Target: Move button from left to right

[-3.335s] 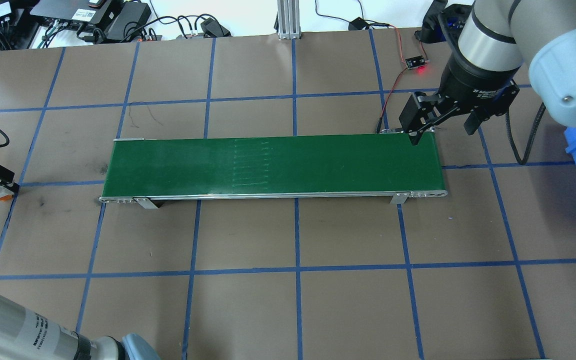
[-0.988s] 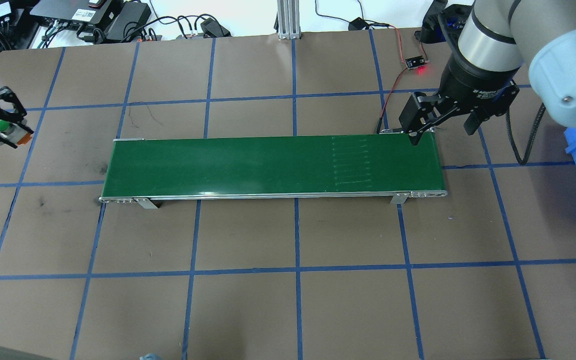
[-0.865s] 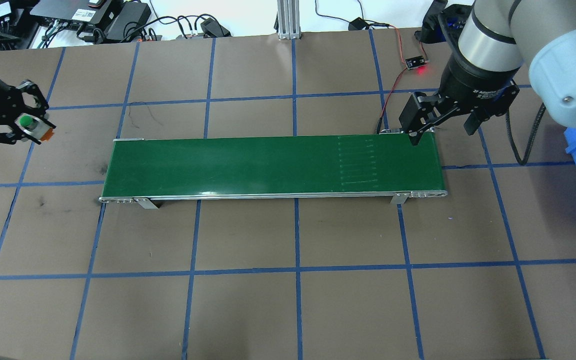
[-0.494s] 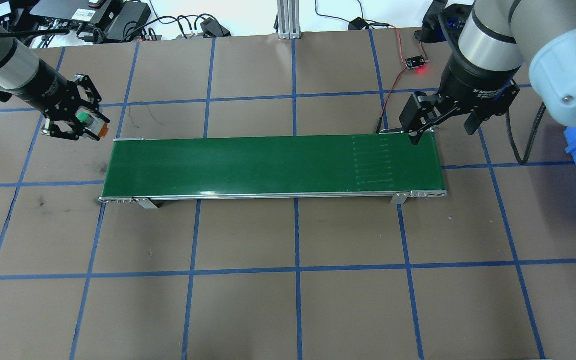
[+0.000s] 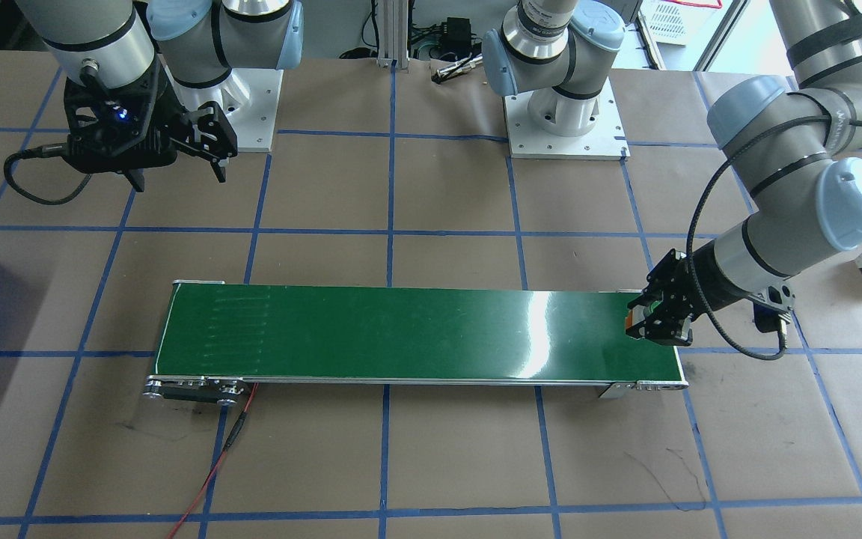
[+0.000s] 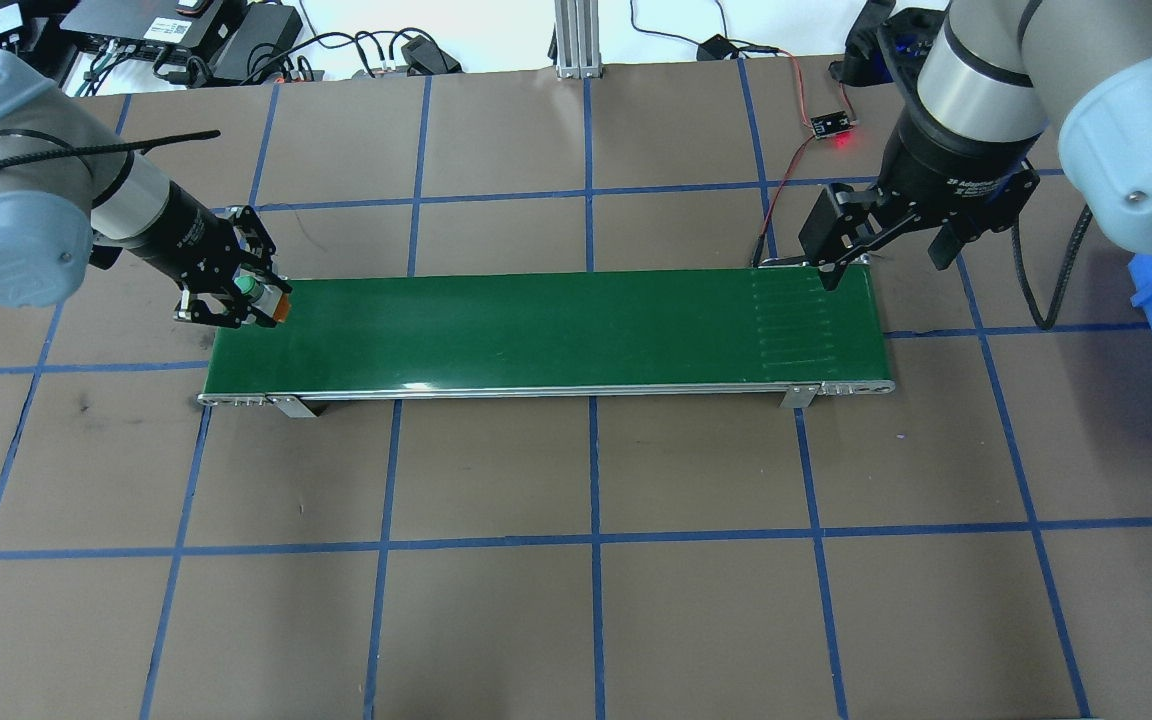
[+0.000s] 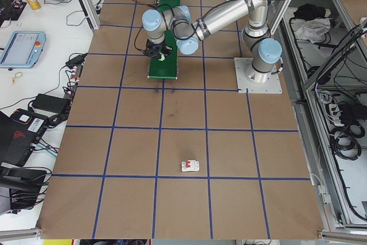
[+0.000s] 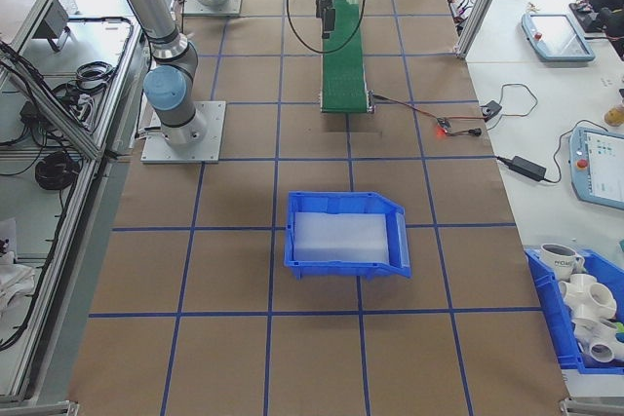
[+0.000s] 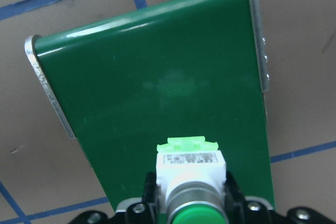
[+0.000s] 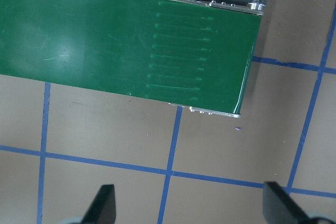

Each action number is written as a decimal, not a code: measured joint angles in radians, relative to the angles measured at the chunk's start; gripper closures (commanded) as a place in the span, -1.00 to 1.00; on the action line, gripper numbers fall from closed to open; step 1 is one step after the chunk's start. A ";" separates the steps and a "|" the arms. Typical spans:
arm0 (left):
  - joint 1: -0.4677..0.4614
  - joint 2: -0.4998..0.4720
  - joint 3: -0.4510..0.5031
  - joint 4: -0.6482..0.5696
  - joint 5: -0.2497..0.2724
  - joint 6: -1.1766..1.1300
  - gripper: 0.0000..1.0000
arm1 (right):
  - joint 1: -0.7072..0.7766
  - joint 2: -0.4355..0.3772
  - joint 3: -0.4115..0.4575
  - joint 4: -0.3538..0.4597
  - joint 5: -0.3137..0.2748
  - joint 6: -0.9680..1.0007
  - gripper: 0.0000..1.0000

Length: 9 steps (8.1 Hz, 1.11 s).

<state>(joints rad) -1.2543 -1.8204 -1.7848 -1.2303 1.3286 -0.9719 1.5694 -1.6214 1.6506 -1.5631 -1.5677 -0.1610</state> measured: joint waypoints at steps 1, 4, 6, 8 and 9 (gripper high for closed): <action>-0.001 -0.005 -0.036 0.049 0.002 -0.001 0.59 | 0.000 0.000 0.000 0.000 0.000 0.000 -1.00; -0.002 -0.007 -0.067 0.085 0.017 0.002 0.59 | 0.001 0.000 0.000 0.000 0.000 0.000 -1.00; -0.002 -0.009 -0.068 0.087 0.046 0.005 0.56 | 0.001 0.000 0.000 0.000 0.000 0.000 -1.00; -0.002 -0.010 -0.068 0.087 0.053 0.006 0.54 | 0.001 0.000 0.000 0.000 0.000 0.000 -1.00; -0.002 -0.011 -0.068 0.088 0.053 0.008 0.53 | 0.001 0.000 0.000 0.000 0.000 0.000 -1.00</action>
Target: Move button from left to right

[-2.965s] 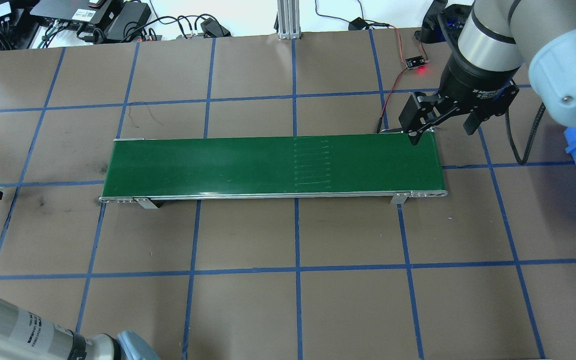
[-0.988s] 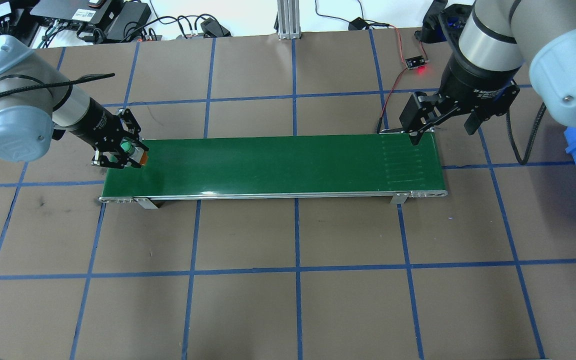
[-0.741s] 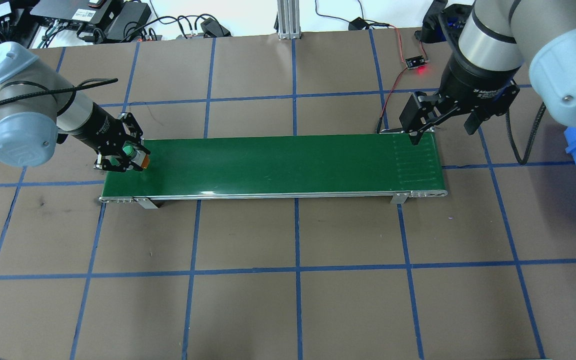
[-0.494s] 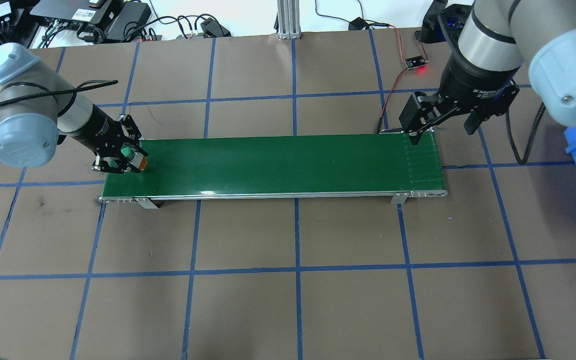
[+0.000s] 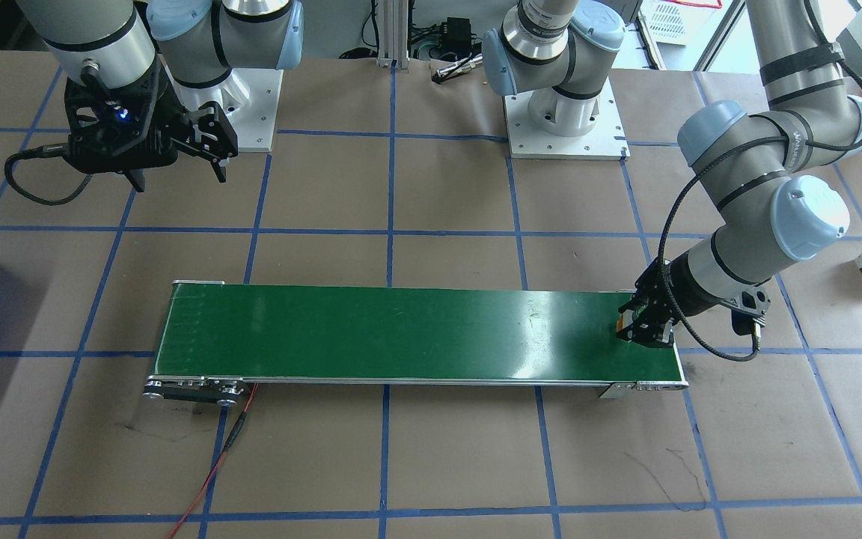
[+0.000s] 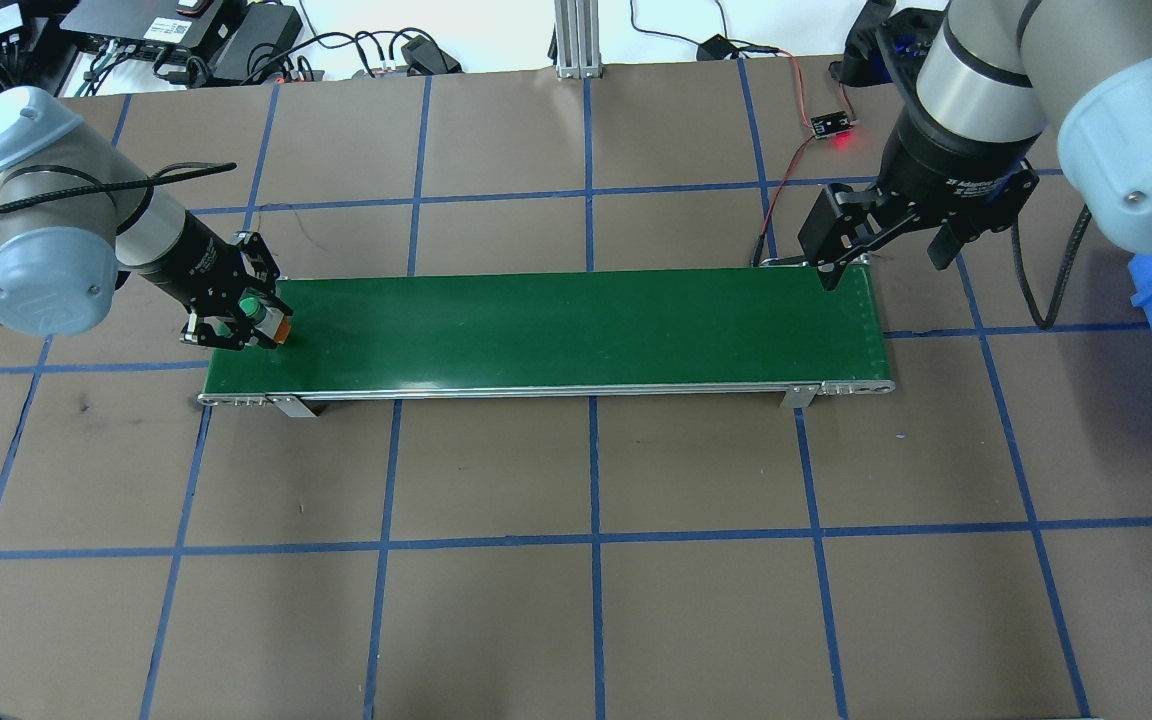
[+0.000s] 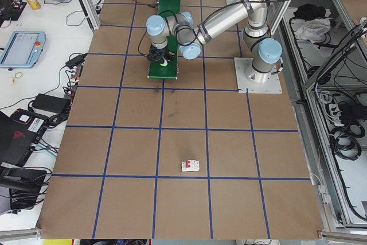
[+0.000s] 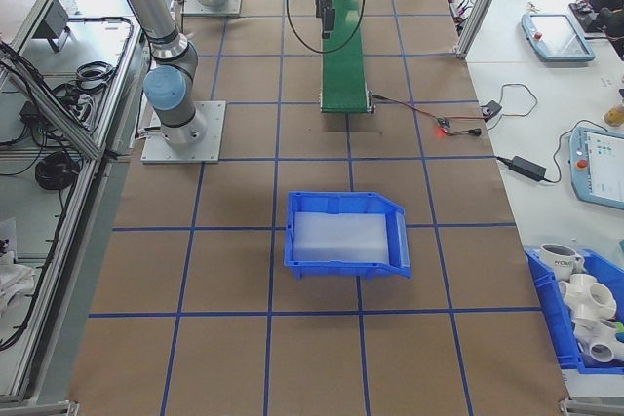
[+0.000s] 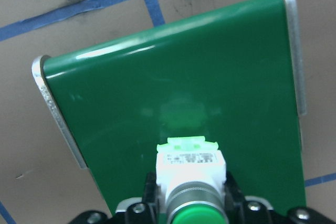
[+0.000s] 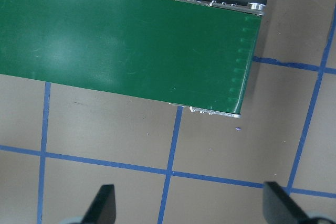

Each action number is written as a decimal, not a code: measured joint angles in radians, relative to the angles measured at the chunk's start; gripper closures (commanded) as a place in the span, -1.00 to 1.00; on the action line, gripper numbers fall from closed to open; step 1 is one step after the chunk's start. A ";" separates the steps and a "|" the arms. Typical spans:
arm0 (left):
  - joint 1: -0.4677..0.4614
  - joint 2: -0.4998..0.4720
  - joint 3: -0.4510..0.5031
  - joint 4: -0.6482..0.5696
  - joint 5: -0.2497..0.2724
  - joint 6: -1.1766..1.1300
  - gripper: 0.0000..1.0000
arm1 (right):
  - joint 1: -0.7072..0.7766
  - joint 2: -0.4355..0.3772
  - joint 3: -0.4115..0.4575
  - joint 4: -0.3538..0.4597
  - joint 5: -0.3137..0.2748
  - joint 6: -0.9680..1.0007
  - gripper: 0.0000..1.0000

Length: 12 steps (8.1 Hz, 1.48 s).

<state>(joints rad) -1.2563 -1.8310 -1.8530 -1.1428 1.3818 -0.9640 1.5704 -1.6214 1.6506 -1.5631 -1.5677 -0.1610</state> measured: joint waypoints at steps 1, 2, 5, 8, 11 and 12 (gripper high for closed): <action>0.000 -0.001 0.000 0.001 0.000 0.004 0.48 | 0.000 0.000 0.000 0.000 0.000 0.001 -1.00; 0.001 -0.001 0.000 0.001 0.000 0.009 0.13 | 0.000 0.000 0.000 0.000 0.000 0.001 -1.00; 0.001 -0.004 -0.004 0.000 0.003 0.012 -0.83 | 0.000 0.000 0.000 0.000 0.000 0.001 -1.00; 0.002 -0.013 -0.010 0.000 0.003 0.010 -0.83 | 0.000 0.000 0.000 0.000 0.000 0.001 -1.00; 0.002 -0.014 -0.011 0.000 0.006 0.010 -0.86 | 0.000 0.000 0.000 0.000 0.000 0.001 -1.00; 0.001 -0.013 -0.010 -0.001 0.023 0.016 -1.00 | 0.000 0.001 0.000 0.000 0.000 0.001 -1.00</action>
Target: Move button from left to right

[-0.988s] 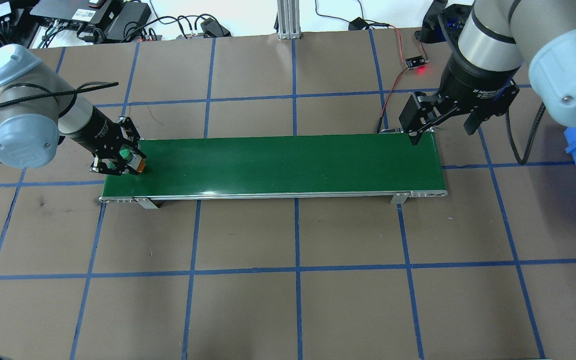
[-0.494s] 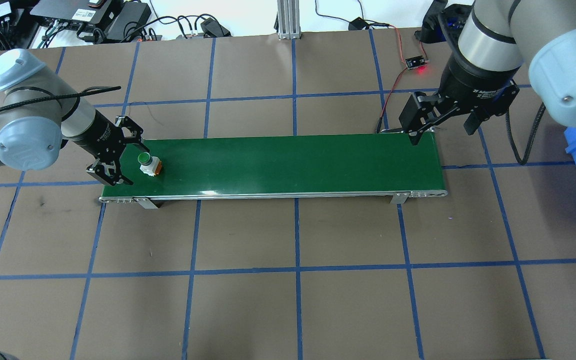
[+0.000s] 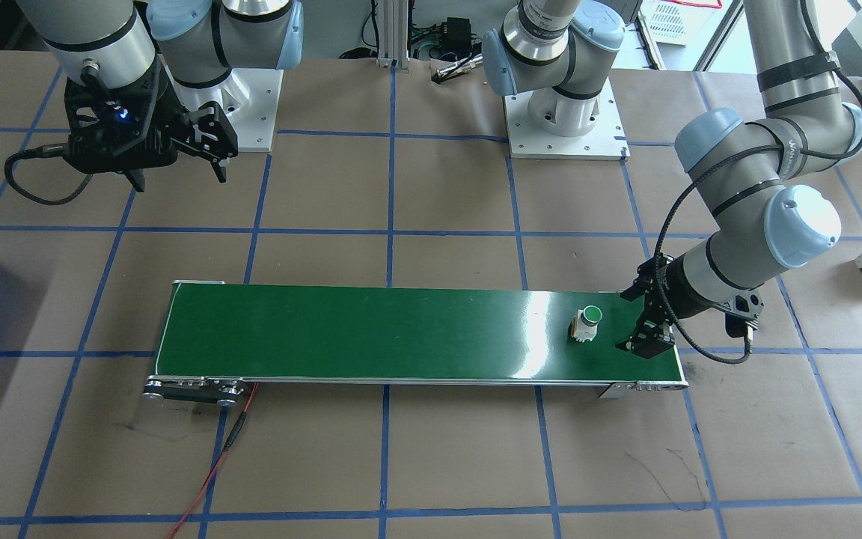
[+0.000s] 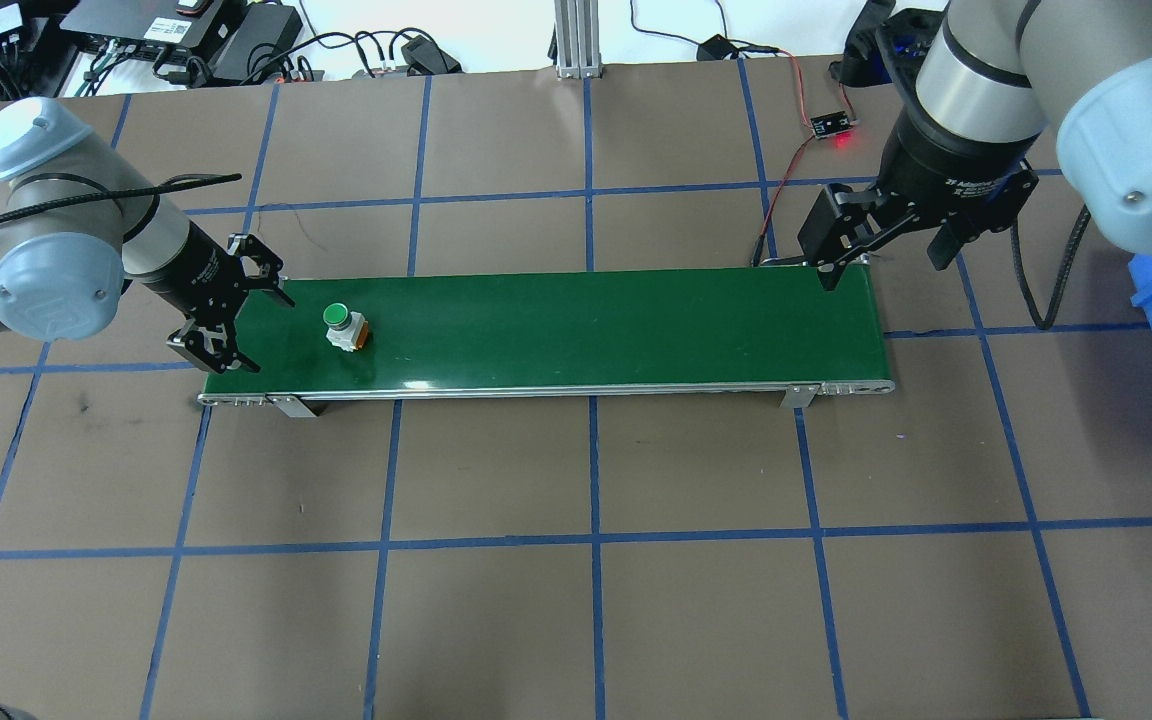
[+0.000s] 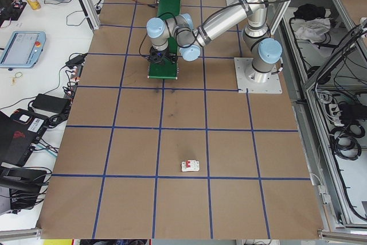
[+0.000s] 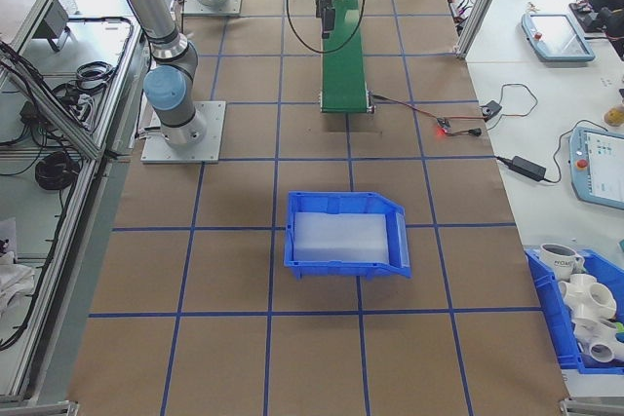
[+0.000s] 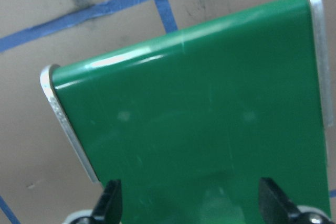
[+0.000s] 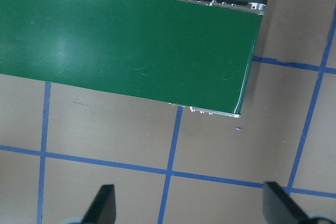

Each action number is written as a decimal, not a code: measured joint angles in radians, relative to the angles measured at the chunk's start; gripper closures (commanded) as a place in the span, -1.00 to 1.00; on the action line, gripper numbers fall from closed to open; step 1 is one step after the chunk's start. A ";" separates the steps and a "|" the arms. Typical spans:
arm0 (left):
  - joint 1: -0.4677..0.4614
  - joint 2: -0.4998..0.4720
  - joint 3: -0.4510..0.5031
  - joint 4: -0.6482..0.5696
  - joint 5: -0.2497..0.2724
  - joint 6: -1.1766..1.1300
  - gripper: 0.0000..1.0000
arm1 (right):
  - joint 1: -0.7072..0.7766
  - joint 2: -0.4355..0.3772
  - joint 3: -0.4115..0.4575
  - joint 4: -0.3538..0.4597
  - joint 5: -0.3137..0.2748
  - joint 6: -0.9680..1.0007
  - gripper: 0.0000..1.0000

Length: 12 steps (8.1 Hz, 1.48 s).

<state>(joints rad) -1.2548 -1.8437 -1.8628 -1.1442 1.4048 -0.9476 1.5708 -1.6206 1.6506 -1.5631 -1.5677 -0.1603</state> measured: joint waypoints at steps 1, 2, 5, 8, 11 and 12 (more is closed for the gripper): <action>-0.001 0.004 0.004 -0.006 0.072 0.031 -1.00 | 0.000 0.001 0.000 0.000 0.000 0.000 -1.00; -0.005 0.021 0.013 -0.010 0.134 0.091 -1.00 | -0.001 0.005 0.000 0.000 0.001 -0.001 -1.00; -0.026 0.094 0.096 -0.024 0.190 0.381 -1.00 | -0.002 0.090 0.001 -0.015 0.008 0.003 -1.00; -0.129 0.114 0.317 -0.197 0.199 0.600 -1.00 | -0.008 0.182 0.002 -0.075 0.005 0.001 -1.00; -0.242 0.122 0.497 -0.405 0.179 0.718 -1.00 | -0.010 0.297 0.010 -0.195 0.002 -0.005 -1.00; -0.297 0.133 0.510 -0.427 0.173 0.726 -1.00 | -0.012 0.316 0.022 -0.217 -0.001 -0.002 -1.00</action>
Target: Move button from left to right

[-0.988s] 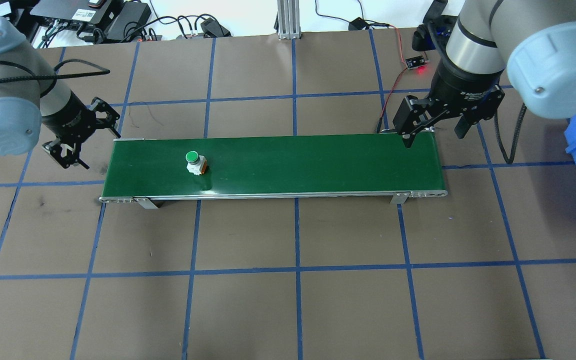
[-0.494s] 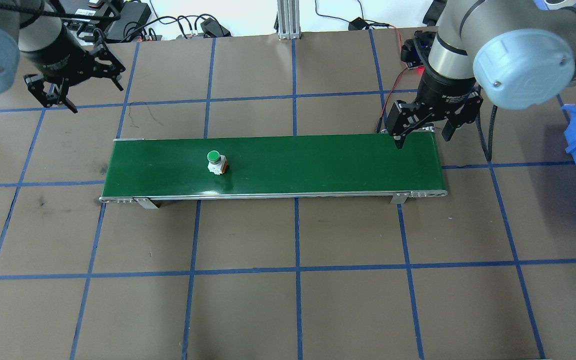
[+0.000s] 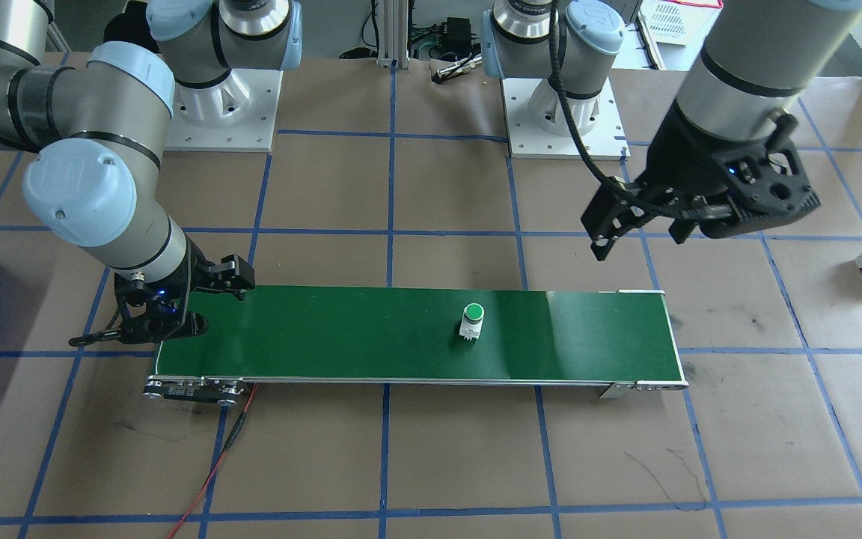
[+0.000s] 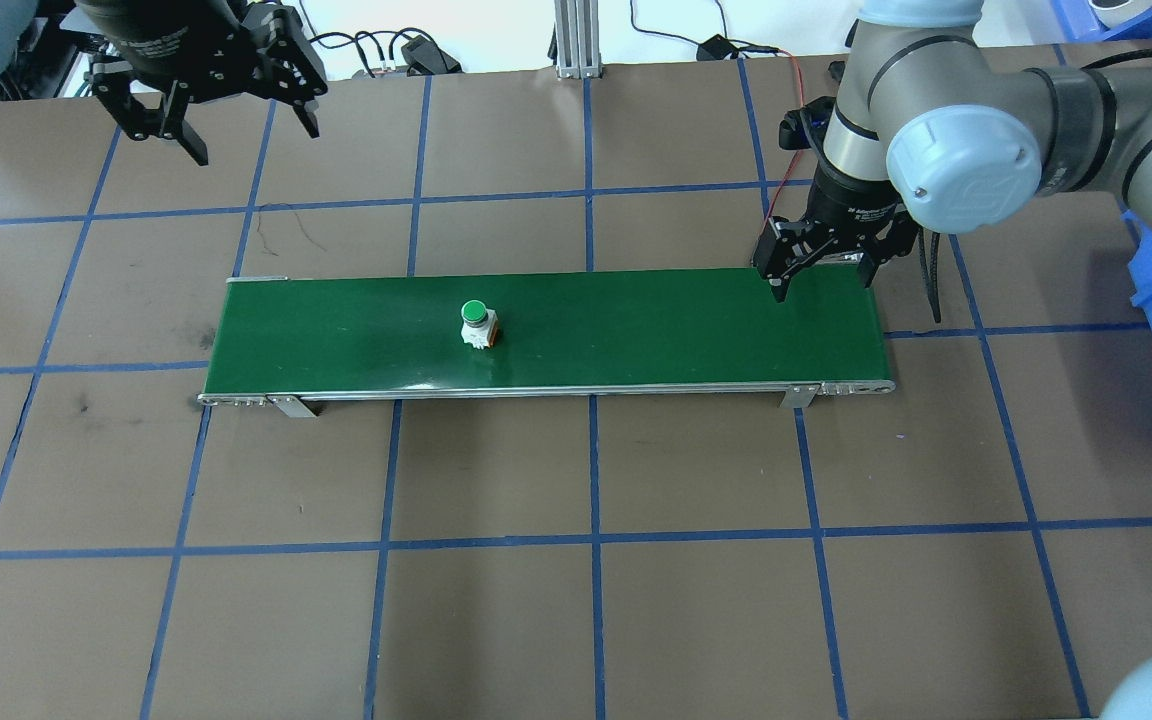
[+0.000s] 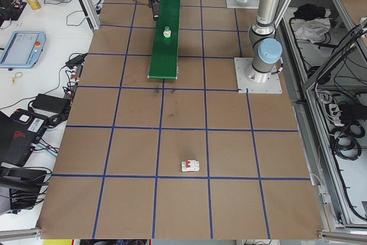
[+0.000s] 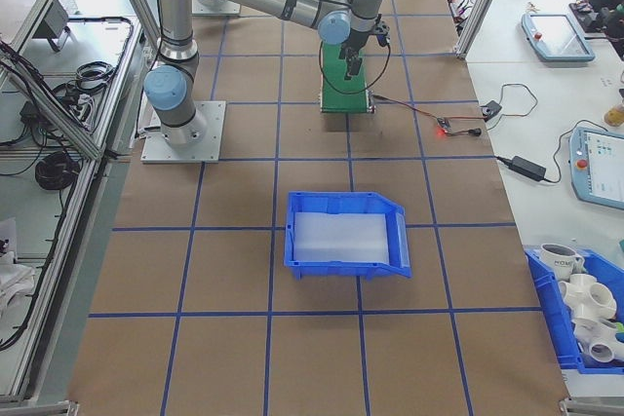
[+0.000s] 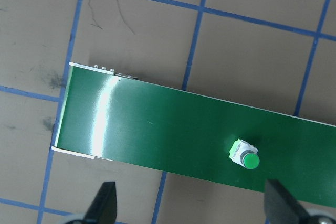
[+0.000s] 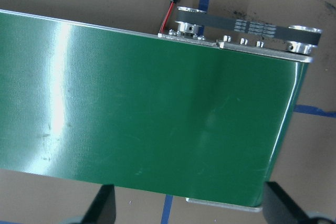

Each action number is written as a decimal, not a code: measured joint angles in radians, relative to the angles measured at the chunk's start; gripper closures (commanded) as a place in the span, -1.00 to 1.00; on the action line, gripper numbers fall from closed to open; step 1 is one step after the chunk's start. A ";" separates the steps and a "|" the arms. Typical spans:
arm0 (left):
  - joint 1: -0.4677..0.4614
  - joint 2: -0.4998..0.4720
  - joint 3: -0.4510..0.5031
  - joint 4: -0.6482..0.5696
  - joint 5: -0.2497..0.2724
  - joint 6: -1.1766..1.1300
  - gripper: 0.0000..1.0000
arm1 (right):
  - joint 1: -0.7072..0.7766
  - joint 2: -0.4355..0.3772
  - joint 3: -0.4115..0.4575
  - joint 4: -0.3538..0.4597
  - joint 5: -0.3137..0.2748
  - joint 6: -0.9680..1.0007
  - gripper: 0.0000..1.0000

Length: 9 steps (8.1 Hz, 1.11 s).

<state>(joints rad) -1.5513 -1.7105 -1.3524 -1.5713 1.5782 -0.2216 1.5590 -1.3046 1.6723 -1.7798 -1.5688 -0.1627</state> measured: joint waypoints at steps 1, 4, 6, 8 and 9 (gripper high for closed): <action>-0.047 0.003 0.003 -0.005 -0.002 0.003 -1.00 | -0.007 0.015 0.008 -0.011 0.000 0.004 -1.00; -0.083 0.024 0.008 -0.006 -0.003 0.026 -1.00 | -0.015 0.029 0.017 -0.032 0.010 -0.004 -0.99; -0.086 0.054 0.005 -0.005 -0.003 0.075 -1.00 | -0.016 0.030 0.020 -0.045 0.014 -0.005 -1.00; -0.087 0.085 0.000 -0.005 -0.009 0.106 -1.00 | -0.024 0.029 0.028 -0.056 0.057 0.008 -1.00; -0.086 0.092 -0.002 -0.005 -0.014 0.111 -1.00 | -0.042 0.026 0.030 -0.061 0.111 0.019 -1.00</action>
<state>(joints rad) -1.6377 -1.6186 -1.3547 -1.5763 1.5646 -0.1106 1.5171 -1.2789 1.7019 -1.8403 -1.4573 -0.1433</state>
